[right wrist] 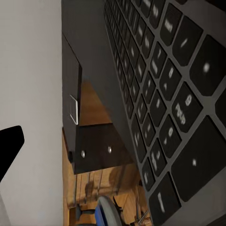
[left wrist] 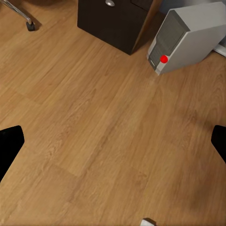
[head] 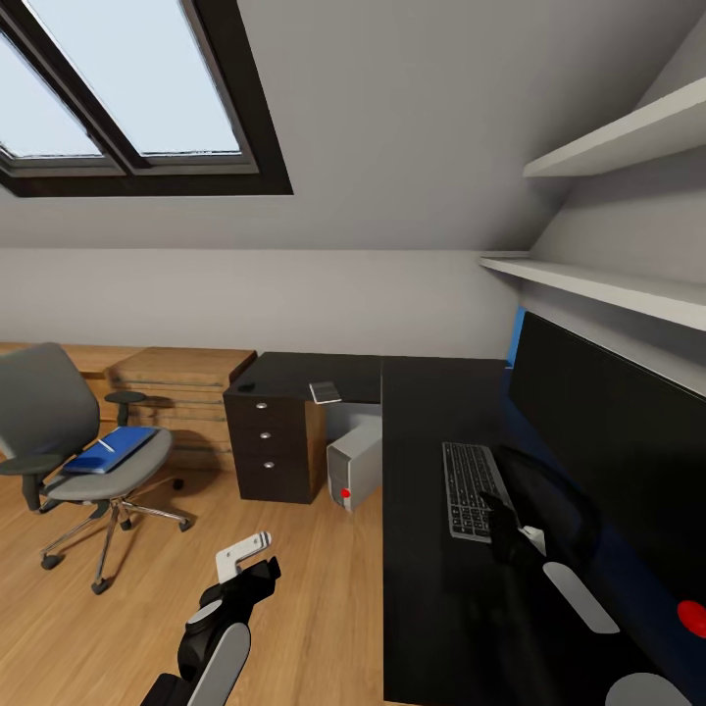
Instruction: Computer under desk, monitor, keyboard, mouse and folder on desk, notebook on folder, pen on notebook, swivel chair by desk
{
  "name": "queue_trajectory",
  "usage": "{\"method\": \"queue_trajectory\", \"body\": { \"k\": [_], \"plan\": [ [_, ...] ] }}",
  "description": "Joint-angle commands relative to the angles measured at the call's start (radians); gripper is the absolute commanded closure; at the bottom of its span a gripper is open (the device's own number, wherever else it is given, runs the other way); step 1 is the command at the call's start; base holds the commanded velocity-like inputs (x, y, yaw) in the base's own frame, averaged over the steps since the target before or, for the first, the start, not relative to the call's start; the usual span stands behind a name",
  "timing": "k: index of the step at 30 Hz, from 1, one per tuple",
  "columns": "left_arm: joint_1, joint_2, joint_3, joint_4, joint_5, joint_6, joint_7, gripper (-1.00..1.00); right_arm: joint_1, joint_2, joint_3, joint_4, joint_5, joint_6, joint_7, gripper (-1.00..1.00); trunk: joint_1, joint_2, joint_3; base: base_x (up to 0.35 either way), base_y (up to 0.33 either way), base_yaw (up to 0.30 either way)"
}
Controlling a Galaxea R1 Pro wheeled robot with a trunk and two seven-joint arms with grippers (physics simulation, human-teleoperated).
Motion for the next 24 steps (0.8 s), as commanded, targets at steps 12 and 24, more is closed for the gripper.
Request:
{"method": "queue_trajectory", "body": {
  "k": [12,24],
  "plan": [
    [-0.001,0.000,-0.002,0.002,0.006,0.001,0.007,-1.00,-0.001,-0.001,0.003,-0.001,-0.007,0.000,0.000,-1.00,0.000,-0.001,-0.001,0.015,-0.061,0.000],
    [-0.001,0.000,-0.003,0.005,0.006,0.001,0.006,-1.00,-0.001,-0.003,0.003,-0.001,-0.007,0.000,0.002,-1.00,0.000,-0.001,-0.001,0.002,-0.008,0.000]
  ]
}}
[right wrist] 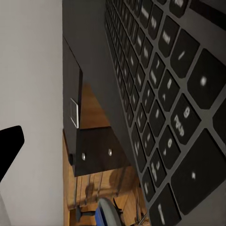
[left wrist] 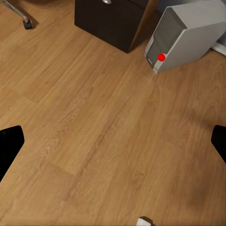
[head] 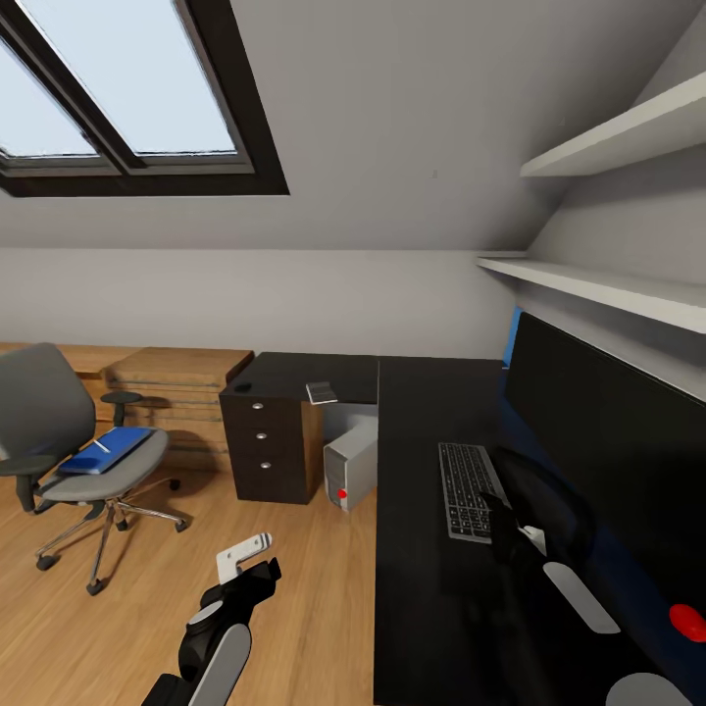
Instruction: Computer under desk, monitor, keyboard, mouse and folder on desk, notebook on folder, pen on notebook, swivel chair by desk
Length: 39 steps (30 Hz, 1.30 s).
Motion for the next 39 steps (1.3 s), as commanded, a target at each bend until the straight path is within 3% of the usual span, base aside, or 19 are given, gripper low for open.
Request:
{"method": "queue_trajectory", "body": {
  "k": [1,11,32,39],
  "plan": [
    [-0.001,0.000,-0.001,-0.001,0.006,0.003,0.008,-1.00,-0.001,-0.001,0.003,-0.001,-0.007,0.000,-0.001,-1.00,0.000,-0.001,-0.001,0.000,0.000,0.000],
    [-0.001,-0.001,0.000,-0.009,0.006,0.007,0.013,-1.00,-0.001,-0.002,0.003,0.003,-0.006,0.000,-0.014,-1.00,0.000,-0.001,-0.001,0.000,0.000,0.000],
    [-0.001,-0.004,0.001,-0.013,0.006,0.007,0.014,-1.00,-0.001,-0.001,0.002,0.014,-0.006,0.000,-0.036,-1.00,0.081,-0.148,-0.067,0.000,0.000,0.000],
    [-0.001,-0.003,0.000,-0.011,0.006,0.007,0.014,-1.00,-0.001,-0.001,0.002,0.014,-0.006,0.000,-0.036,-1.00,0.081,-0.148,-0.067,0.000,0.000,0.000]
  ]
}}
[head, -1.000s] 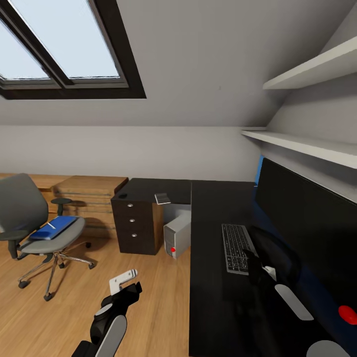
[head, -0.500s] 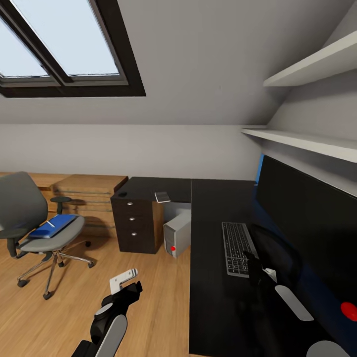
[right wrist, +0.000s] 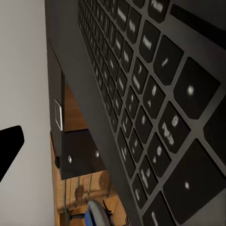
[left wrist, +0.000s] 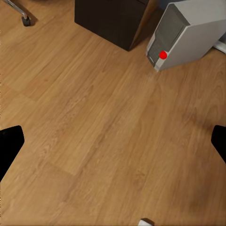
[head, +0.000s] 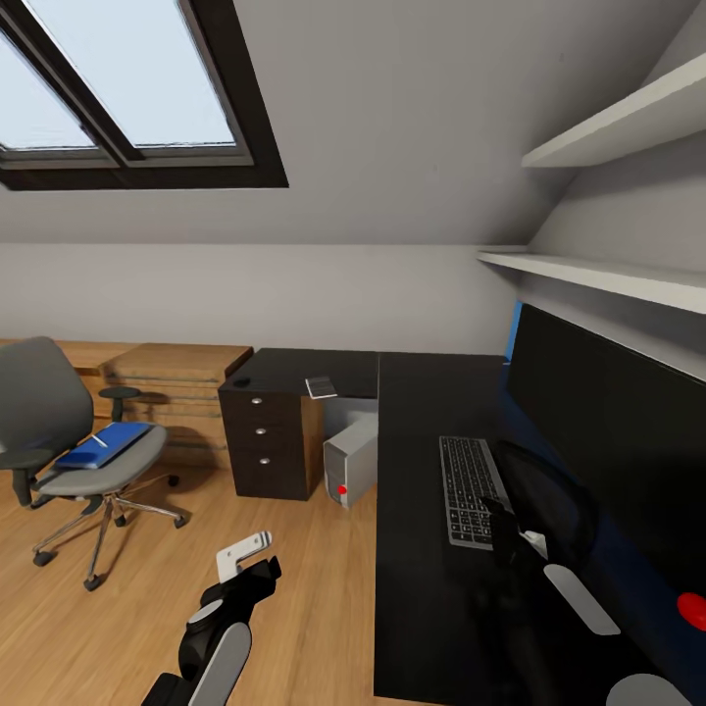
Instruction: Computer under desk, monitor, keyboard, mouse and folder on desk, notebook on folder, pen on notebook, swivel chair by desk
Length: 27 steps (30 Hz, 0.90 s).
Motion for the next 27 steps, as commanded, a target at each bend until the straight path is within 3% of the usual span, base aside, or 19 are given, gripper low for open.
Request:
{"method": "queue_trajectory", "body": {
  "k": [1,7,23,25,27],
  "plan": [
    [-0.001,0.001,-0.001,-0.001,0.006,0.003,0.008,-1.00,-0.001,-0.001,0.003,-0.001,-0.007,0.000,-0.004,-1.00,0.000,-0.001,-0.001,0.000,0.000,0.000],
    [-0.001,0.003,-0.001,0.002,0.007,0.001,0.005,-1.00,-0.001,-0.001,0.003,-0.001,-0.007,0.000,-0.004,-1.00,0.000,-0.001,-0.001,-0.071,0.000,0.000],
    [-0.001,0.003,0.000,0.003,0.008,0.002,0.005,-1.00,-0.001,0.004,0.008,-0.015,-0.006,-0.008,0.002,-1.00,0.000,-0.001,-0.001,-0.319,0.000,0.000],
    [-0.001,0.003,0.001,0.005,0.008,0.001,0.003,-1.00,-0.001,0.010,0.016,-0.035,0.001,-0.010,0.007,-1.00,0.000,-0.001,-0.001,-0.176,0.000,0.000],
    [-0.001,0.003,0.002,0.006,0.007,-0.001,0.002,-1.00,-0.001,0.023,0.045,-0.080,0.035,-0.011,0.010,-1.00,0.000,-0.001,-0.001,-0.082,0.000,0.000]
  ]
}}
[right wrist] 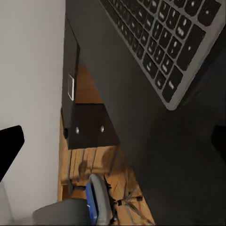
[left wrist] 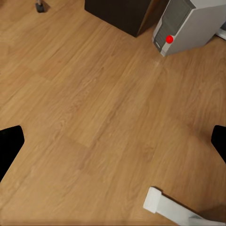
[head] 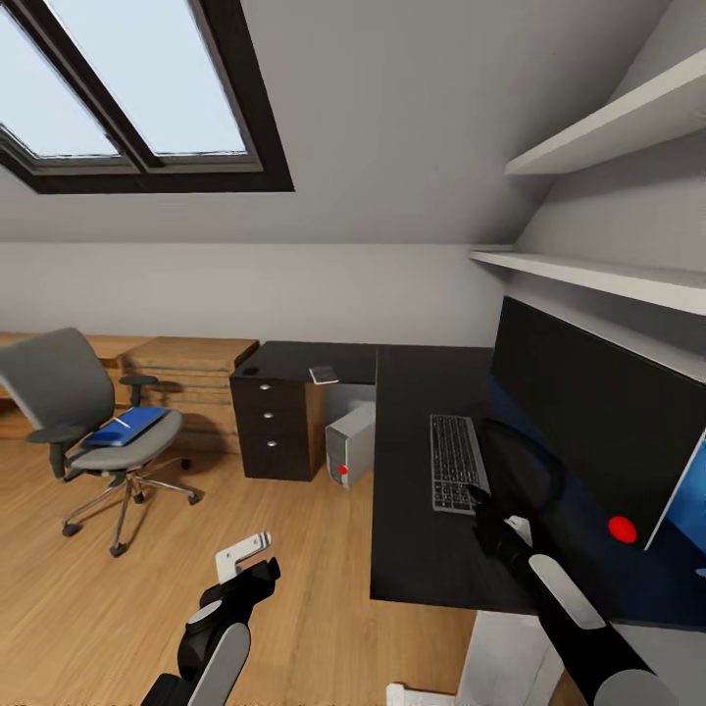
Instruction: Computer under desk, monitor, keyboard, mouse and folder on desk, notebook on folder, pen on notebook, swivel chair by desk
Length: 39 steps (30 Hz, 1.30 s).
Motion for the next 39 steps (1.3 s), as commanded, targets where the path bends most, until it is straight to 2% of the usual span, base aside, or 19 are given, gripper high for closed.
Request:
{"method": "queue_trajectory", "body": {
  "k": [1,4,7,8,10,11,14,15,16,18,20,22,24,27,29,32,35,37,39],
  "plan": [
    [-0.001,0.000,-0.001,-0.001,0.006,0.002,0.007,-1.00,0.000,0.002,0.013,-0.014,0.007,-0.001,-0.003,-1.00,0.000,-0.001,-0.001,-0.051,0.000,0.000],
    [-0.001,0.000,-0.001,-0.001,0.006,0.001,0.007,-1.00,0.000,0.016,0.077,-0.066,0.106,-0.003,-0.003,-1.00,0.000,-0.001,-0.001,-0.029,0.002,0.000],
    [-0.001,0.001,0.000,0.000,0.004,0.000,0.007,-1.00,0.000,0.044,0.123,-0.087,0.203,-0.006,-0.011,-1.00,0.000,-0.001,-0.001,-0.139,0.107,0.000],
    [-0.001,0.001,0.000,0.000,0.003,0.000,0.007,-1.00,0.000,0.051,0.127,-0.089,0.218,-0.008,-0.016,-1.00,0.000,-0.001,-0.001,-0.198,0.180,0.000],
    [-0.001,0.001,0.000,0.000,0.002,0.000,0.008,-1.00,0.000,0.083,0.137,-0.092,0.284,-0.037,-0.062,-1.00,0.000,-0.001,-0.001,-0.205,0.230,0.000],
    [-0.001,0.001,0.000,0.000,0.002,0.000,0.009,-1.00,0.000,0.091,0.138,-0.092,0.304,-0.048,-0.080,-1.00,0.000,-0.001,-0.001,-0.189,0.260,0.000],
    [-0.001,0.002,0.001,0.000,0.001,0.000,0.010,-1.00,0.000,0.144,0.146,-0.092,0.448,-0.126,-0.163,-1.00,0.000,-0.001,-0.001,-0.108,0.296,0.000],
    [-0.001,0.004,0.001,0.000,0.000,0.000,0.011,-1.00,0.000,0.164,0.146,-0.090,0.506,-0.157,-0.177,-1.00,0.000,-0.001,-0.001,-0.042,0.320,0.000],
    [-0.001,0.005,0.001,0.000,0.000,0.000,0.011,-1.00,0.000,0.174,0.146,-0.088,0.536,-0.175,-0.183,-1.00,0.000,-0.001,-0.001,-0.034,0.323,0.000],
    [-0.001,0.016,0.001,0.000,0.001,0.000,0.010,-1.00,0.000,0.211,0.146,-0.075,0.638,-0.259,-0.197,-1.00,0.000,-0.001,-0.001,-0.018,0.330,0.000],
    [-0.001,0.023,0.001,0.000,0.002,0.000,0.010,-1.00,0.000,0.242,0.150,-0.039,0.694,-0.321,-0.215,-1.00,0.000,-0.001,-0.001,-0.007,0.334,0.000],
    [-0.001,0.026,0.001,0.000,0.002,0.000,0.010,-1.00,0.000,0.256,0.163,-0.023,0.714,-0.333,-0.237,-1.00,0.000,-0.001,-0.001,-0.001,0.336,0.000],
    [-0.001,0.028,0.001,0.000,0.002,0.000,0.010,-1.00,0.000,0.263,0.205,-0.014,0.728,-0.300,-0.286,-1.00,0.000,-0.001,-0.001,0.038,0.336,0.000],
    [-0.001,0.028,0.001,0.000,0.001,0.000,0.010,-1.00,0.000,0.264,0.250,-0.043,0.756,-0.144,-0.402,-1.00,0.000,-0.001,-0.001,0.079,0.337,0.000],
    [-0.001,0.028,0.001,0.000,0.000,0.000,0.010,-1.00,-0.001,0.264,0.258,-0.078,0.783,-0.047,-0.468,-1.00,0.000,-0.001,-0.001,0.098,0.337,0.000],
    [-0.001,0.029,0.001,0.000,0.000,0.000,0.010,-1.00,-0.001,0.264,0.262,-0.123,0.823,0.046,-0.553,-1.00,0.000,-0.001,-0.001,0.108,0.337,0.000],
    [-0.001,0.029,0.000,0.000,-0.001,0.000,0.010,-1.00,-0.001,0.263,0.263,-0.146,0.835,0.057,-0.580,-1.00,0.000,-0.001,-0.001,0.114,0.336,0.000],
    [-0.001,0.029,0.000,0.000,-0.002,0.000,0.010,-1.00,-0.001,0.261,0.266,-0.159,0.840,0.030,-0.592,-1.00,0.000,-0.001,-0.001,0.118,0.334,0.000],
    [-0.001,0.017,0.007,-0.004,-0.004,-0.001,0.011,-1.00,-0.005,0.273,0.262,-0.171,0.829,0.029,-0.596,-1.00,0.000,-0.001,-0.001,0.304,0.099,0.000]
  ]
}}
